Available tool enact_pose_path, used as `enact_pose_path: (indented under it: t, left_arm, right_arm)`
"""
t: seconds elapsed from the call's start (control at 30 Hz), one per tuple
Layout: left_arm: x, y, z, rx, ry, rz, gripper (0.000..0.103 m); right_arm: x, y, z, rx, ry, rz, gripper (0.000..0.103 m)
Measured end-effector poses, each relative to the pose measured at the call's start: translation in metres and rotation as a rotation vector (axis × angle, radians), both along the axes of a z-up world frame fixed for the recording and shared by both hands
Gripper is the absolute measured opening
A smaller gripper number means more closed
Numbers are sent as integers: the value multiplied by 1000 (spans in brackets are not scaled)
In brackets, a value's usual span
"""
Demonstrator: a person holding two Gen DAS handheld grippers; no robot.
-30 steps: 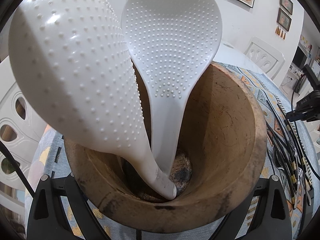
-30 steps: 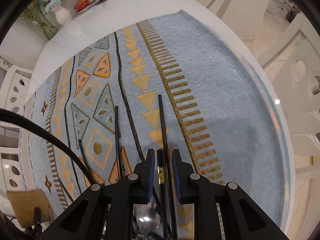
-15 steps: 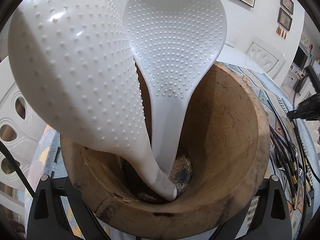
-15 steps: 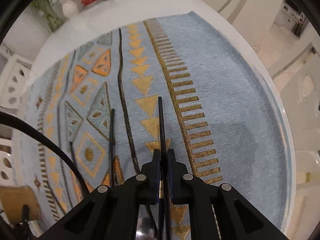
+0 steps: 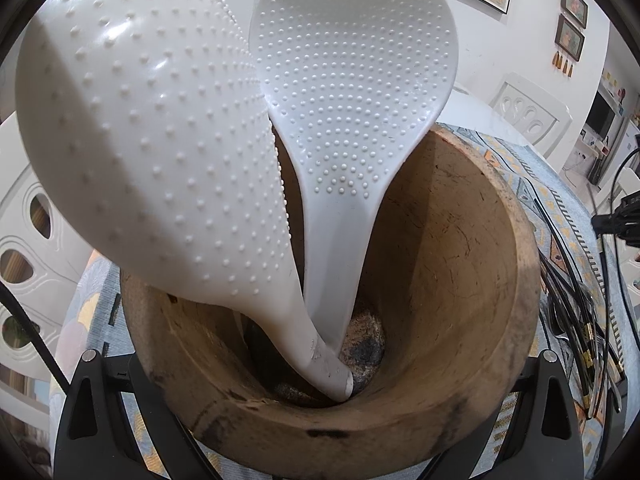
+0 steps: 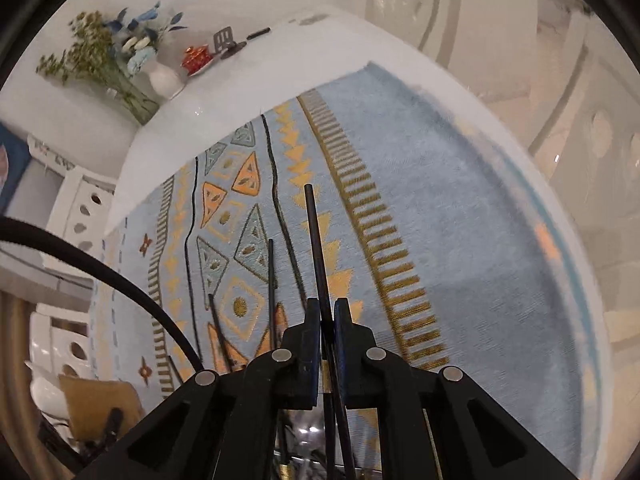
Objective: Organize utensils
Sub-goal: 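Grasp the black gold-banded chopsticks with the right tool and lift them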
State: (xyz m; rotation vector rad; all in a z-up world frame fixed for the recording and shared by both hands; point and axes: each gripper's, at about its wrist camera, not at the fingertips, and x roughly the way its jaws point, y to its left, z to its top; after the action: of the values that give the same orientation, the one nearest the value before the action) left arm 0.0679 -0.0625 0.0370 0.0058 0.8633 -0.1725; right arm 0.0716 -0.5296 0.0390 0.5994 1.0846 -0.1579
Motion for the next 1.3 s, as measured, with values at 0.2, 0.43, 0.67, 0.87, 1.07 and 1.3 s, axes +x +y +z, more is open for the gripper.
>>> enact_pose_path:
  t: [0.2, 0.43, 0.67, 0.87, 1.07, 1.3]
  left_arm:
    - [0, -1, -1, 2, -3, -2, 96]
    - [-1, -2, -1, 3, -4, 5, 96]
    - [-2, -1, 0, 6, -3, 6, 96]
    - [0, -3, 1, 7, -1, 4, 96]
    - [-2, -4, 0, 6, -2, 6, 96]
    - [-6, -2, -2, 2, 2, 3, 96]
  right_arm:
    - [21, -1, -36, 35, 122, -26, 6]
    - [39, -5, -45, 35, 195, -25, 8]
    - [35, -2, -43, 21, 177, -18, 8]
    - [30, -21, -49, 152, 157, -84, 9]
    - [22, -20, -51, 183, 149, -93, 10]
    - [21, -23, -52, 208, 133, -111, 12]
